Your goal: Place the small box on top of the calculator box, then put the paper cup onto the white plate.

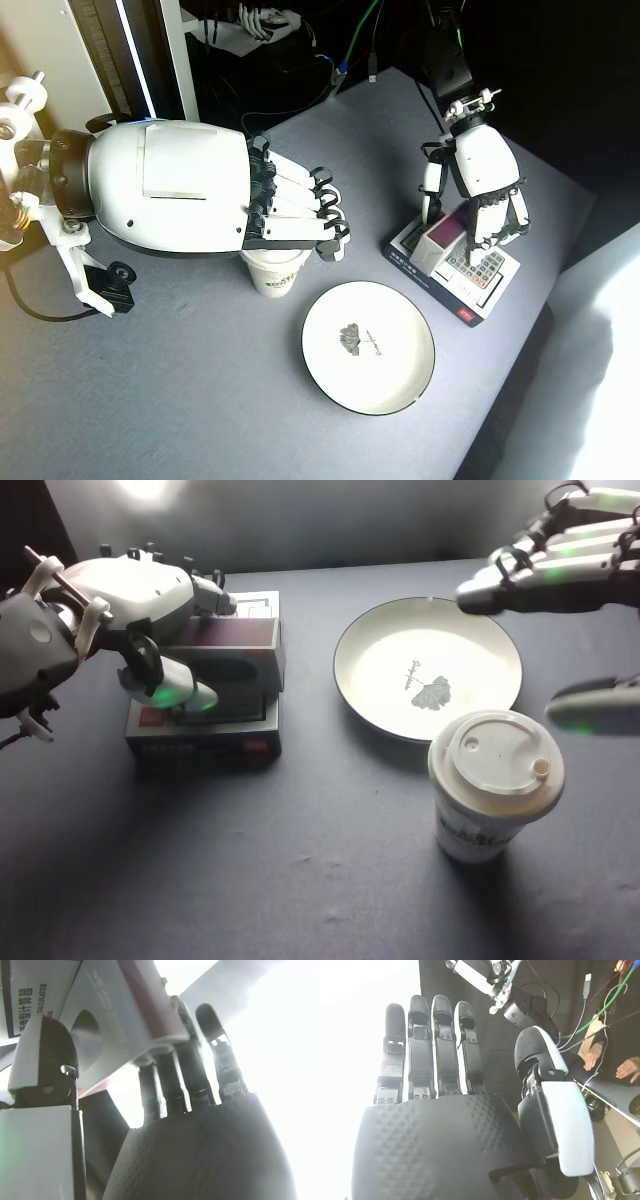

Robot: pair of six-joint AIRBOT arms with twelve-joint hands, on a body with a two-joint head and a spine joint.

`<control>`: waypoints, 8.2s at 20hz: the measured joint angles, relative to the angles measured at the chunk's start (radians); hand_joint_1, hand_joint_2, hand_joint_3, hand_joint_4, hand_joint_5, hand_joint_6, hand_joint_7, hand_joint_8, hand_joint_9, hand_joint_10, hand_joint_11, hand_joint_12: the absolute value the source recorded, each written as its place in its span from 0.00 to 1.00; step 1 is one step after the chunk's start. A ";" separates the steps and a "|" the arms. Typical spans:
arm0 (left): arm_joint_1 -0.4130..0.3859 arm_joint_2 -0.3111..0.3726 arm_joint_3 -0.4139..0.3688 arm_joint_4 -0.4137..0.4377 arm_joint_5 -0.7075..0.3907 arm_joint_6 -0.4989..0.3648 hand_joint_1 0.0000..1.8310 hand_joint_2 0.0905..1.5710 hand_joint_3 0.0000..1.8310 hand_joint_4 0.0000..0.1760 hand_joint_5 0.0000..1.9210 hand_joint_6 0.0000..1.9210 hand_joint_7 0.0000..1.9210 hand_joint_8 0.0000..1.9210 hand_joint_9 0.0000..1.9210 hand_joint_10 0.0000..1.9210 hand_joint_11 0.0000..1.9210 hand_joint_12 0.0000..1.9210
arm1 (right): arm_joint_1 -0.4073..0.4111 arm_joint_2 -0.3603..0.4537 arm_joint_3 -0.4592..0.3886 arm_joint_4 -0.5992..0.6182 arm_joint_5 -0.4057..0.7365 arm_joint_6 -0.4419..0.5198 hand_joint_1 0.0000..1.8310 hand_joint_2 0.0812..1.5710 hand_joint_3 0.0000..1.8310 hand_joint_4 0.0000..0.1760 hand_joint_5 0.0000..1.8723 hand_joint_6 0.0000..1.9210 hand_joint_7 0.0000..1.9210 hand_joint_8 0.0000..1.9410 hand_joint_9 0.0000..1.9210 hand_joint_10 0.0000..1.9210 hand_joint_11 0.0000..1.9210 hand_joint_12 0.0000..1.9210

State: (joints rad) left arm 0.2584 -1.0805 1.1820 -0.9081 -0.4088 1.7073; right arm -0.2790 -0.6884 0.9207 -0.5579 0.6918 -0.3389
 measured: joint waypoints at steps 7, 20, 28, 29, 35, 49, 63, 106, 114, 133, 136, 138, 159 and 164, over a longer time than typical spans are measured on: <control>-0.032 0.007 0.016 0.107 -0.010 -0.058 0.34 0.63 0.00 0.00 0.10 0.00 0.12 0.00 0.12 0.00 0.00 0.35 | 0.000 -0.095 0.017 -0.008 -0.075 0.063 0.47 0.48 0.00 0.00 0.00 0.00 0.00 0.00 0.00 0.00 0.00 0.00; 0.062 0.307 -0.187 1.189 0.067 -1.003 0.33 0.55 0.00 0.00 0.05 0.00 0.06 0.00 0.07 0.00 0.00 0.25 | 0.000 -0.109 0.008 -0.180 -0.130 0.249 0.61 0.49 0.01 0.00 0.00 0.00 0.00 0.00 0.00 0.00 0.00 0.00; 0.203 0.480 -0.337 1.581 -0.162 -1.261 0.32 0.56 0.00 0.00 0.08 0.00 0.09 0.00 0.09 0.00 0.00 0.25 | -0.014 -0.126 0.014 -0.256 -0.130 0.250 0.61 0.47 0.00 0.00 0.00 0.00 0.00 0.00 0.00 0.00 0.02 0.01; 0.211 0.495 -0.349 1.604 -0.180 -1.262 0.32 0.57 0.00 0.00 0.09 0.00 0.08 0.00 0.08 0.00 0.00 0.23 | -0.023 -0.127 0.015 -0.267 -0.135 0.250 0.61 0.46 0.00 0.00 0.00 0.00 0.00 0.00 0.00 0.00 0.02 0.01; 0.284 0.541 -0.394 1.639 -0.279 -1.286 0.32 0.58 0.00 0.00 0.09 0.00 0.09 0.00 0.09 0.00 0.00 0.24 | -0.036 -0.153 0.063 -0.269 -0.138 0.273 0.62 0.44 0.01 0.00 0.00 0.00 0.00 0.00 0.00 0.00 0.00 0.15; 0.243 0.540 -0.403 1.837 -0.267 -1.429 0.29 0.60 0.00 0.00 0.10 0.00 0.11 0.00 0.10 0.00 0.00 0.24 | -0.075 -0.216 0.140 -0.329 -0.135 0.343 0.69 0.56 0.00 0.00 0.00 0.00 0.00 0.00 0.00 0.00 0.00 0.17; 0.241 0.540 -0.410 1.832 -0.266 -1.429 0.21 0.63 0.00 0.00 0.11 0.00 0.13 0.00 0.13 0.01 0.00 0.26 | -0.082 -0.222 0.148 -0.302 -0.094 0.348 0.95 0.66 0.03 0.00 0.44 0.04 0.46 0.03 0.38 0.51 0.38 0.83; 0.227 0.513 -0.403 1.860 -0.258 -1.429 0.21 0.68 0.00 0.00 0.11 0.00 0.13 0.00 0.13 0.00 0.00 0.28 | 0.045 -0.549 0.539 0.266 -0.166 0.208 0.75 0.70 0.00 0.00 0.48 0.58 0.55 0.44 0.45 0.62 0.43 0.56; 0.221 0.510 -0.399 1.862 -0.258 -1.429 0.19 0.68 0.00 0.00 0.11 0.00 0.12 0.00 0.12 0.00 0.00 0.28 | -0.019 -0.555 0.565 0.325 -0.074 0.151 0.81 0.69 0.00 0.00 0.47 0.55 0.53 0.42 0.45 0.55 0.43 0.79; 0.217 0.509 -0.398 1.868 -0.258 -1.429 0.19 0.69 0.00 0.00 0.10 0.00 0.12 0.00 0.12 0.00 0.00 0.25 | -0.038 -0.555 0.602 0.320 -0.095 0.146 0.41 0.64 0.00 0.00 0.07 0.00 0.11 0.00 0.12 0.00 0.00 0.40; 0.216 0.509 -0.398 1.868 -0.258 -1.429 0.20 0.68 0.00 0.00 0.12 0.00 0.15 0.00 0.14 0.00 0.00 0.29 | -0.042 -0.555 0.602 0.321 -0.098 0.146 0.39 0.64 0.00 0.00 0.04 0.00 0.09 0.00 0.10 0.00 0.00 0.34; 0.214 0.509 -0.398 1.868 -0.259 -1.429 0.18 0.69 0.00 0.00 0.10 0.00 0.13 0.00 0.13 0.00 0.00 0.26 | -0.043 -0.555 0.602 0.320 -0.098 0.146 0.40 0.63 0.00 0.00 0.04 0.00 0.09 0.00 0.10 0.00 0.00 0.37; 0.191 0.497 -0.391 1.867 -0.258 -1.447 0.18 0.68 0.00 0.00 0.11 0.00 0.14 0.00 0.13 0.00 0.00 0.28 | -0.068 -0.449 0.539 0.208 -0.082 0.206 0.34 0.50 0.00 0.00 0.00 0.00 0.00 0.00 0.00 0.00 0.00 0.00; 0.159 0.490 -0.370 1.861 -0.257 -1.454 0.19 0.68 0.00 0.00 0.10 0.00 0.12 0.00 0.12 0.00 0.00 0.26 | -0.068 -0.379 0.526 0.149 -0.035 0.263 0.34 0.50 0.00 0.00 0.00 0.00 0.00 0.00 0.00 0.00 0.00 0.00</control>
State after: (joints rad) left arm 0.4171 -0.5903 0.8120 0.9531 -0.6659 0.2535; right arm -0.3473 -1.0672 1.4471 -0.4091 0.6571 -0.0757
